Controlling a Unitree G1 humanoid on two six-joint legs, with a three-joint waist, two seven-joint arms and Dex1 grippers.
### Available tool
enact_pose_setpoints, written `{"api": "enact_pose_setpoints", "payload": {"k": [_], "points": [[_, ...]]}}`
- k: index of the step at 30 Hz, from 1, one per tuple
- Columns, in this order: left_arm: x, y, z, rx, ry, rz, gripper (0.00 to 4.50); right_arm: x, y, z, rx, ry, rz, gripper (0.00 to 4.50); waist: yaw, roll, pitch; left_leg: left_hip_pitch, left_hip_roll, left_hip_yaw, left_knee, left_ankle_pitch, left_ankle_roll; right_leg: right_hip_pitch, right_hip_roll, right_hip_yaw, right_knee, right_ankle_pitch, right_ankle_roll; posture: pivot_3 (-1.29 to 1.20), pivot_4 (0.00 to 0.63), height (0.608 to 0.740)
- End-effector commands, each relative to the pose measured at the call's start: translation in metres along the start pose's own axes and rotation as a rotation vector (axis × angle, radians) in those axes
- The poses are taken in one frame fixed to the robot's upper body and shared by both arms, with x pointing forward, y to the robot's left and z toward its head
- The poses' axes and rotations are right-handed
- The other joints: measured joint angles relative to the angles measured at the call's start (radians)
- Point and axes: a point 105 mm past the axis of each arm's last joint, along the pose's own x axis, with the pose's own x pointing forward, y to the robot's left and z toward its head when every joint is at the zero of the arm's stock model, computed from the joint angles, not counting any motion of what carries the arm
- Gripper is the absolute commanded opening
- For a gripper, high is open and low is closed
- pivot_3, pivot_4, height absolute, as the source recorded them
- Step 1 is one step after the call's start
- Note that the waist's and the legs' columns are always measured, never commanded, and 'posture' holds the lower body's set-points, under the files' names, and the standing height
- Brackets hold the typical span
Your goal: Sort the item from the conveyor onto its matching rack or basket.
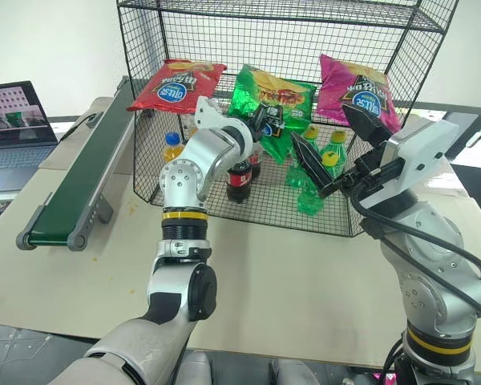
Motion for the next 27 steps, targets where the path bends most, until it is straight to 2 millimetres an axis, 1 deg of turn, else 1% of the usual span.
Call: {"api": "enact_pose_setpoints", "payload": {"k": [1,2,4,6,13,16,23,27], "points": [[-0.013,-0.047,0.007,-0.036,-0.076,-0.196,0.04,-0.003,0.000,0.011,-0.031,-0.035,-0.009,4.50,0.001,0.000,0.000,0.000,0.000,0.000,0.000,0.000,0.000,0.000,0.000,0.000,0.000,0.000,0.000,0.00,0.150,0.740],[-0.014,-0.049,0.008,-0.035,-0.080,-0.211,0.04,-0.003,0.000,0.011,-0.030,-0.034,-0.010,4.50,0.001,0.000,0.001,0.000,0.000,0.000,0.000,0.000,0.000,0.000,0.000,0.000,0.000,0.000,0.000,0.00,0.150,0.740],[-0.023,-0.065,0.000,-0.024,-0.029,-0.314,0.04,-0.003,0.000,0.011,-0.030,-0.033,-0.011,4.50,0.001,0.000,0.003,-0.001,0.000,0.000,0.000,0.000,0.000,-0.001,0.000,0.000,0.000,0.000,0.000,0.00,0.150,0.740],[-0.029,-0.073,-0.006,-0.003,0.000,-0.375,0.04,-0.003,0.000,0.010,-0.029,-0.032,-0.013,4.50,0.001,0.000,0.005,-0.003,0.000,-0.001,0.000,0.001,0.000,-0.002,0.000,0.000,0.000,0.000,0.000,0.00,0.150,0.740],[-0.036,-0.073,-0.014,-0.020,0.042,-0.402,0.04,-0.003,-0.002,0.010,-0.030,-0.032,-0.013,4.50,0.004,0.000,0.008,-0.007,-0.002,-0.005,0.001,0.004,0.000,-0.003,0.000,0.000,0.000,0.001,0.001,0.00,0.150,0.740],[-0.038,-0.072,-0.017,-0.022,0.047,-0.404,0.04,-0.002,-0.001,0.010,-0.030,-0.032,-0.011,4.50,0.002,0.000,0.008,-0.003,-0.002,-0.005,0.000,0.004,0.001,0.001,0.000,0.000,0.000,0.001,0.001,0.00,0.150,0.740],[-0.040,-0.074,-0.015,-0.017,0.032,-0.419,0.04,-0.003,-0.001,0.011,-0.033,-0.034,-0.008,4.50,0.001,0.000,0.008,-0.002,-0.002,-0.005,0.001,0.004,0.001,0.001,0.000,0.000,0.001,0.001,0.001,0.00,0.150,0.740],[-0.034,-0.069,-0.012,-0.039,0.019,-0.393,0.04,-0.003,-0.001,0.012,-0.036,-0.035,-0.008,4.50,0.001,0.000,0.008,-0.003,-0.002,-0.005,0.001,0.004,0.001,0.001,0.000,0.000,0.001,0.001,0.001,0.00,0.150,0.740]]}}
